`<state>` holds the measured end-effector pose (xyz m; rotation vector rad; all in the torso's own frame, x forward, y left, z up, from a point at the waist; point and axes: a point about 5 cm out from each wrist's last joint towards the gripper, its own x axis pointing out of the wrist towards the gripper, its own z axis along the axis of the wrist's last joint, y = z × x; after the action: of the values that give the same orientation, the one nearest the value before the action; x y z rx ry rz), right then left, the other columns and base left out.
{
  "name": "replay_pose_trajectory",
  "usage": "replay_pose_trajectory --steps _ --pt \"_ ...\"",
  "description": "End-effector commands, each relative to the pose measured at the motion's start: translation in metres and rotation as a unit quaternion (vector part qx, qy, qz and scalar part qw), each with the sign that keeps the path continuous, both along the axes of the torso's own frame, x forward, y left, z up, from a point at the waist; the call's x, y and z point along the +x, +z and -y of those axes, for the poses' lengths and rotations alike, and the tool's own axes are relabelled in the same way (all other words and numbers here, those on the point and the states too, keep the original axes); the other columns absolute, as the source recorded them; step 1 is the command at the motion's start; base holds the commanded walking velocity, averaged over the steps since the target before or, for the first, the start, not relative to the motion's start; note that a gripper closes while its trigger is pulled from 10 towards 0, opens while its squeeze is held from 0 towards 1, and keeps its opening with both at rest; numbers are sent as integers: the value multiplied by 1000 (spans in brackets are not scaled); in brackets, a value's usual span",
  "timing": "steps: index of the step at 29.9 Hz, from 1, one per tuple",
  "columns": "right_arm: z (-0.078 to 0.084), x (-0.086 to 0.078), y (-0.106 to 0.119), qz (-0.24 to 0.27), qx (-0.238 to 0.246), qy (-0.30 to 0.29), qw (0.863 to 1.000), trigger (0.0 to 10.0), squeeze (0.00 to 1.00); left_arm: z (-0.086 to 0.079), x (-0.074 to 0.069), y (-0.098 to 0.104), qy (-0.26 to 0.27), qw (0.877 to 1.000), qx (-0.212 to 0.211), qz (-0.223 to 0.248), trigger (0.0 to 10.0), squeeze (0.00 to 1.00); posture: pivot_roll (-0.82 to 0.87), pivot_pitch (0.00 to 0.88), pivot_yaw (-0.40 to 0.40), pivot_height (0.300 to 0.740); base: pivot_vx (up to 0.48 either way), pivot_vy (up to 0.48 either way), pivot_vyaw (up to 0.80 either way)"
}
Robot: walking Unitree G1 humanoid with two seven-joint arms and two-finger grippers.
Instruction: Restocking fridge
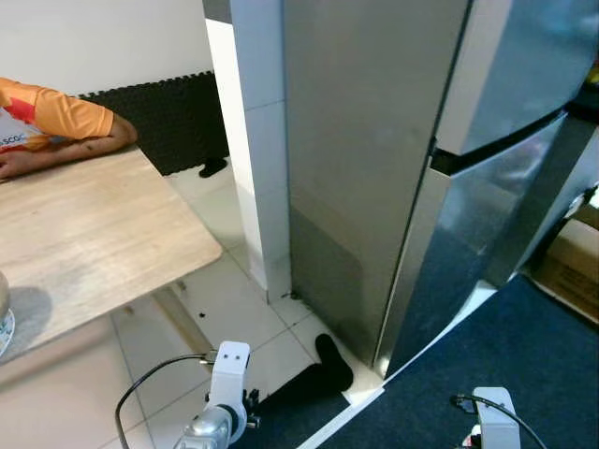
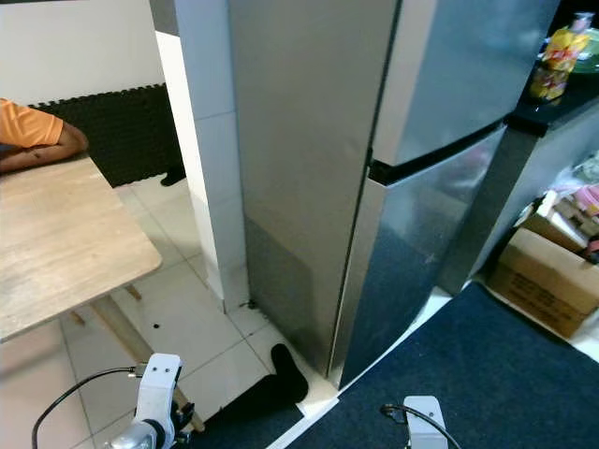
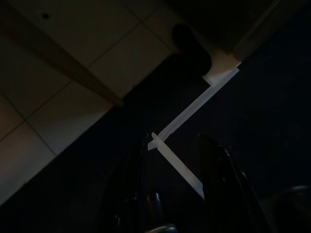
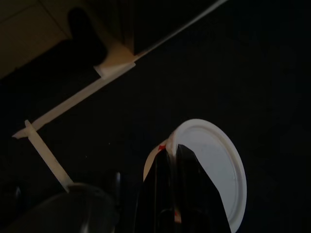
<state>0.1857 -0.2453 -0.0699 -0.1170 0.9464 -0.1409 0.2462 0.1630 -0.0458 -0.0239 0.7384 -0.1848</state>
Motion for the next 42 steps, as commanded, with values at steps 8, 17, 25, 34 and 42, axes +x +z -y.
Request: replay_pose_trajectory --steps 8,17,25,34,42 --pt "2 -1 0 -1 -2 -4 1000 10000 0 2 2 1 -6 1000 0 0 10000 0 -165 20 38 740 0 -364 0" --pt "1 1 1 1 0 -7 1000 10000 0 5 1 0 -33 999 1 -4 10000 0 -167 18 44 740 0 -68 0" --pt "0 -2 0 2 3 -14 1000 10000 0 1 0 0 -34 999 14 -4 10000 0 -171 11 52 740 0 355 0" --pt "1 -7 -3 12 40 -74 996 10000 0 -3 -3 -1 -60 997 42 5 10000 0 -173 13 67 740 0 0 0" --pt "2 -12 -5 4 37 -81 996 10000 0 -2 -1 1 -66 997 44 10 10000 0 -173 14 78 740 0 0 0"
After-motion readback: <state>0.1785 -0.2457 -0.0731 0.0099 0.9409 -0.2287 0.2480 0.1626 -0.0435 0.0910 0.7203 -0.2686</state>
